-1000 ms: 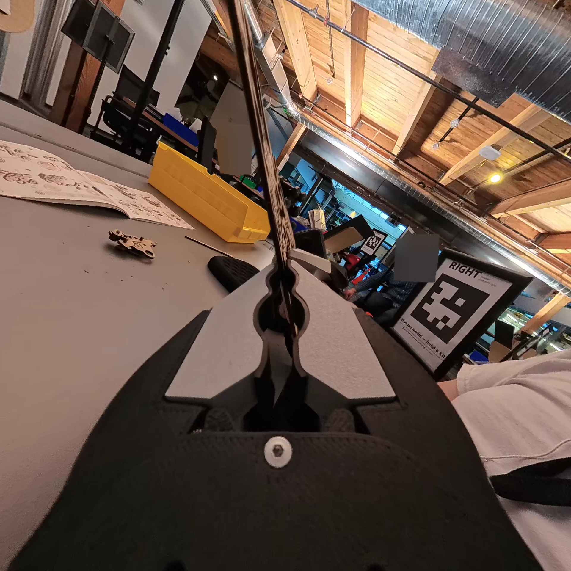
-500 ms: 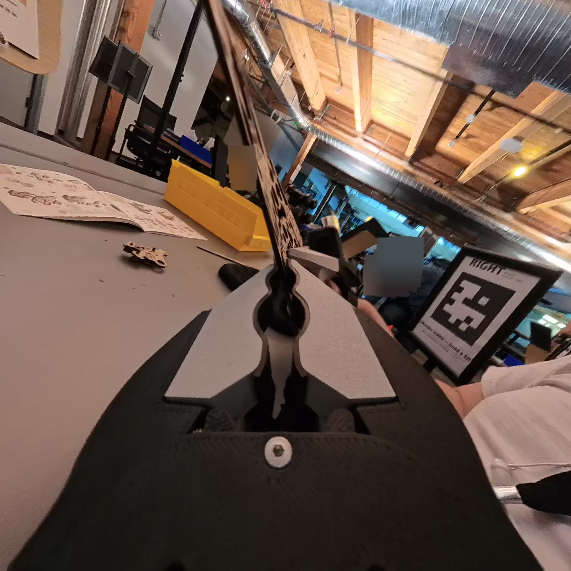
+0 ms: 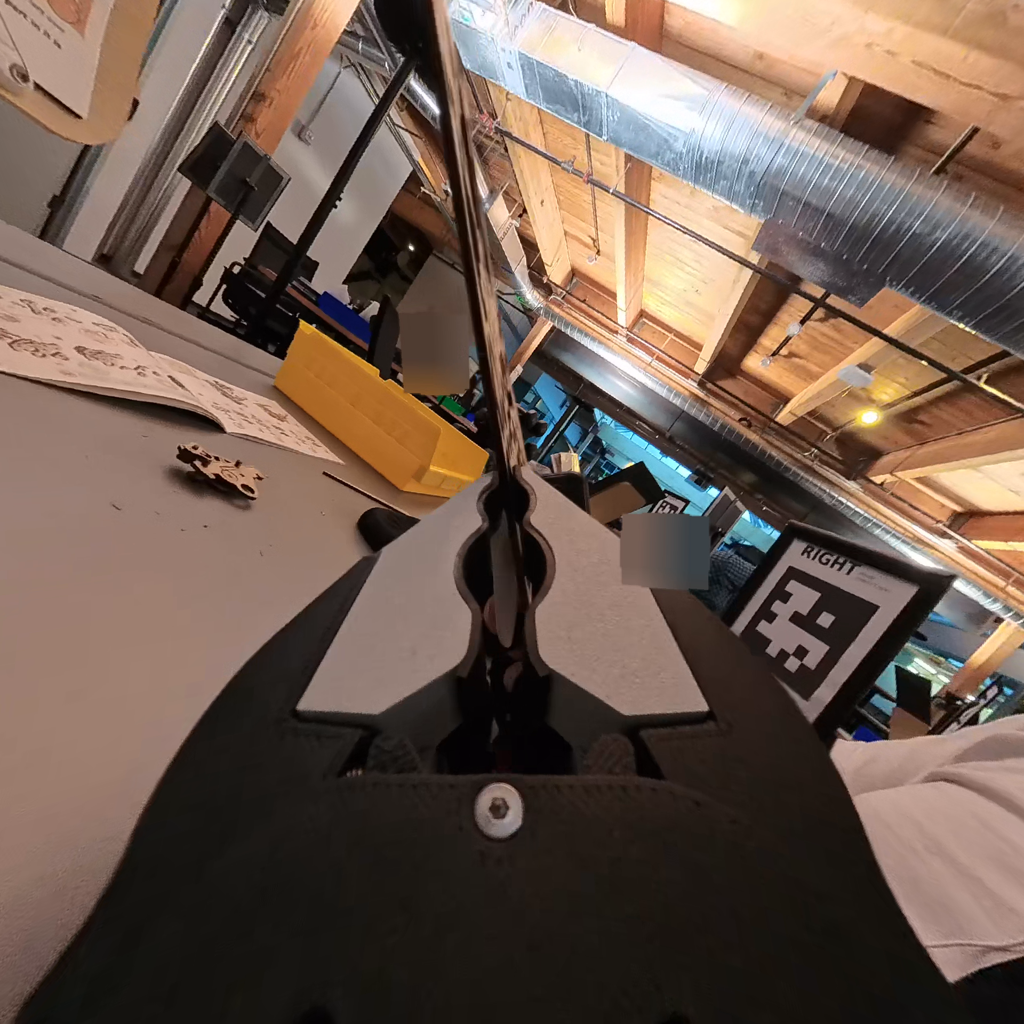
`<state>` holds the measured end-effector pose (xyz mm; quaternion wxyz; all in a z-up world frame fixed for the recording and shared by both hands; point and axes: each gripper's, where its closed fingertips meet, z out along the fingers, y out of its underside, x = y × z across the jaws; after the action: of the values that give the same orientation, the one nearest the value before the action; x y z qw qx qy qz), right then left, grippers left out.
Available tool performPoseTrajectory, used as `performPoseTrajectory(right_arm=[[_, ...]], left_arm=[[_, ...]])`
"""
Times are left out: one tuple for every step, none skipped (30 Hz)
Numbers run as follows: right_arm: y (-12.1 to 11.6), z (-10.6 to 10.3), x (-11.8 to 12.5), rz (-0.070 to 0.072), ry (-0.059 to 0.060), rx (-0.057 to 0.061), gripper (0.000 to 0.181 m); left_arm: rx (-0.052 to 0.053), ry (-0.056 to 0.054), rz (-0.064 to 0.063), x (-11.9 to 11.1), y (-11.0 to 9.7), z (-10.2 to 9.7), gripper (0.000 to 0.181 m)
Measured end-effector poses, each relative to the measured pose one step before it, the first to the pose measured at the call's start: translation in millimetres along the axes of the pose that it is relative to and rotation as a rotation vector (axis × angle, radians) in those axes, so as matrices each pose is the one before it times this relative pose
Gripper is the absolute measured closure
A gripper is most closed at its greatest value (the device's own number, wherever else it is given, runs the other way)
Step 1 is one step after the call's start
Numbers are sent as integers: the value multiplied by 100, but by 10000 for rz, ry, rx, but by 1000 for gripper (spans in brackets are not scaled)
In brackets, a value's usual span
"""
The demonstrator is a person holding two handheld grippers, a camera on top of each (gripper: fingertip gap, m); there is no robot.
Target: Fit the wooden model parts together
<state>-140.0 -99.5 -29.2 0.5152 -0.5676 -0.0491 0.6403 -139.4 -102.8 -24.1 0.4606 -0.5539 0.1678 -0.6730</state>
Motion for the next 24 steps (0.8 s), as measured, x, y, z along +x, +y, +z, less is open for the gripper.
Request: performPoseTrajectory(right_arm=[[45, -45, 99, -242, 161, -66, 179], [80, -59, 179, -268, 222, -88, 179], [35, -36, 95, -212, 157, -41, 178], [29, 11, -80, -167, 20, -19, 178], [19, 50, -73, -149, 8, -8, 178], [22, 57, 13, -152, 75, -13, 177], [12, 75, -27, -181, 32, -20, 178], [54, 68, 7, -152, 42, -54, 178], [78, 41, 33, 12, 13, -32, 178], [107, 23, 38, -92, -1, -17, 177], [110, -18, 100, -217, 45, -18, 176], [53, -43, 87, -137, 80, 20, 176], [6, -2, 13, -92, 70, 29, 175], [-28, 55, -57, -32, -4, 29, 175], [-112, 97, -259, 97, -257, 48, 173], [-211, 25, -413, 293, -514, 49, 173], [-32, -160, -49, 436, -290, -76, 170], [-211, -497, 143, 239, -83, 7, 160], [-476, -875, 93, 62, -40, 82, 153], [-745, -1200, 92, -124, 32, 129, 150], [-1182, -1499, 113, -325, 99, 164, 151], [-1742, -1822, 699, -610, 476, 110, 154], [-2193, -1984, 1390, -881, 768, 26, 161], [-1893, -1886, 2275, -956, 972, -380, 169]], left_arm=[[-25, -20, -67, -65, 89, -18, 181], [-36, -143, 63, -121, 109, -27, 181], [-62, -190, 227, -79, 106, -13, 181], [-46, -100, 268, 63, 3, -42, 180], [-24, -50, 151, 92, -67, -45, 181], [-12, -60, 41, -23, -34, -41, 181], [51, 16, -37, -9, -54, -54, 181], [69, 22, -91, -31, -29, -78, 181], [35, -33, -21, -55, 22, -84, 181], [-10, -100, 147, -59, 36, -65, 181], [-63, -127, 144, -90, 83, -38, 181], [-63, -57, 8, -75, 88, 9, 181], [6, 46, -109, -15, 6, 0, 181], [53, 111, -41, 54, -87, -27, 181], [76, 214, 12, 228, -212, -47, 181], [64, 287, -11, 374, -243, 4, 181], [52, 125, -87, 144, -158, 50, 181], [279, -114, -47, -200, -495, -145, 181], [355, -174, 15, -398, -772, -445, 181], [293, -99, -87, -466, -885, -589, 180], [226, -52, -181, -506, -864, -637, 181], [133, -113, -176, -675, -758, -605, 181], [9, -98, -154, -643, -600, -525, 181], [-35, -136, -89, -633, -484, -423, 181]])
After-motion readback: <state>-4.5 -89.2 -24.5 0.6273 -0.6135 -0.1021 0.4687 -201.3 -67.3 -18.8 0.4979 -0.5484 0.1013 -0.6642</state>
